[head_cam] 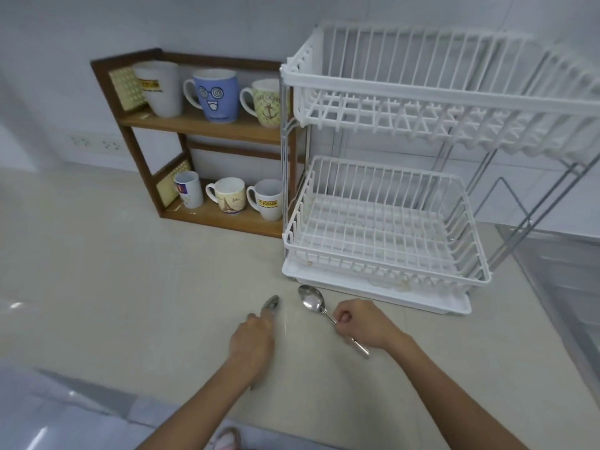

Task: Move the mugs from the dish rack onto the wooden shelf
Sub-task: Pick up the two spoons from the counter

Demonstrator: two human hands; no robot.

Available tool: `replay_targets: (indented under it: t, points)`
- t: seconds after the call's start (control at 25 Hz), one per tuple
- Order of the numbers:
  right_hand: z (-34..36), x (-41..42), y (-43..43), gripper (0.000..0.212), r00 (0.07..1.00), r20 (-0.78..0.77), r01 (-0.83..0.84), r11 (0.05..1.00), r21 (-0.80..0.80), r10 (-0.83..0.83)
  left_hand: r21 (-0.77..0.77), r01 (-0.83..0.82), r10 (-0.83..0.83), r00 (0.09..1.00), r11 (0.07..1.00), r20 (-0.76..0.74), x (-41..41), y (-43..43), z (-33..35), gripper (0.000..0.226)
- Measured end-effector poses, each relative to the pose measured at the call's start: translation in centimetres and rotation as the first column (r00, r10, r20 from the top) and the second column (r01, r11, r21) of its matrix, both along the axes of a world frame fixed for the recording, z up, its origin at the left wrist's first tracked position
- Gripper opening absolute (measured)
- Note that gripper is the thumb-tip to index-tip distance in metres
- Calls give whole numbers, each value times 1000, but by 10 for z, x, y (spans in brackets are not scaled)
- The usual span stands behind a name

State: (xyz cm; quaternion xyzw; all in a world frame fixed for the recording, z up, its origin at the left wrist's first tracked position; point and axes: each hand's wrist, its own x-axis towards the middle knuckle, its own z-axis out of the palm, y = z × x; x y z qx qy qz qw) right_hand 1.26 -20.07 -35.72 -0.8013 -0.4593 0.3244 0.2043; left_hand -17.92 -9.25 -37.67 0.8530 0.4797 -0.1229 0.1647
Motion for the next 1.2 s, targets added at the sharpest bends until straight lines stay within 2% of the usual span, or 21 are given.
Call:
replay_targets:
  t: [0.08, 0.12, 0.2, 0.24, 0.36, 0.44, 0.52, 0.56, 0.64, 0.88, 1.08, 1.2]
  points:
    - [19, 13, -4, 12, 990, -133, -44, 996, 79, 54, -139, 14, -7, 999, 990, 48, -5, 11, 27, 37]
    - [30, 20, -5, 10, 976, -209, -31, 991, 133, 59, -256, 16, 22, 989, 966, 146, -8, 18, 47, 32]
    - [50, 40, -4, 8, 937, -350, 84, 964, 251, 9, -518, 63, 160, 913, 853, 375, -8, 34, 92, 19]
    - [57, 50, -2, 8, 909, -415, 184, 935, 302, -45, -586, 135, 193, 865, 799, 463, -4, 42, 114, 15]
    - [71, 80, 15, 10, 789, -556, 509, 787, 350, -262, -624, 306, 297, 676, 719, 674, 32, 60, 154, 12]
    - [73, 94, 30, 6, 748, -566, 585, 747, 315, -347, -630, 261, 417, 559, 732, 717, 70, 68, 155, 17]
    - [70, 104, 49, 2, 753, -523, 592, 758, 273, -400, -688, 149, 567, 458, 710, 685, 110, 78, 142, 20]
    - [68, 108, 60, 1, 759, -495, 593, 764, 256, -423, -716, 95, 618, 436, 692, 654, 128, 82, 133, 22]
    - [63, 113, 79, 1, 777, -452, 579, 780, 238, -438, -709, 3, 623, 476, 705, 621, 157, 90, 111, 24]
    - [36, 132, 120, 4, 823, -348, 528, 831, 176, -450, -529, -183, 522, 596, 828, 610, 204, 107, 57, 15]
    - [18, 135, 124, 4, 824, -376, 506, 850, 150, -424, -475, -169, 454, 671, 863, 586, 204, 119, 39, 12]
    - [16, 132, 125, 6, 849, -308, 492, 854, 167, -429, -411, -159, 392, 716, 898, 578, 207, 121, 35, 11]
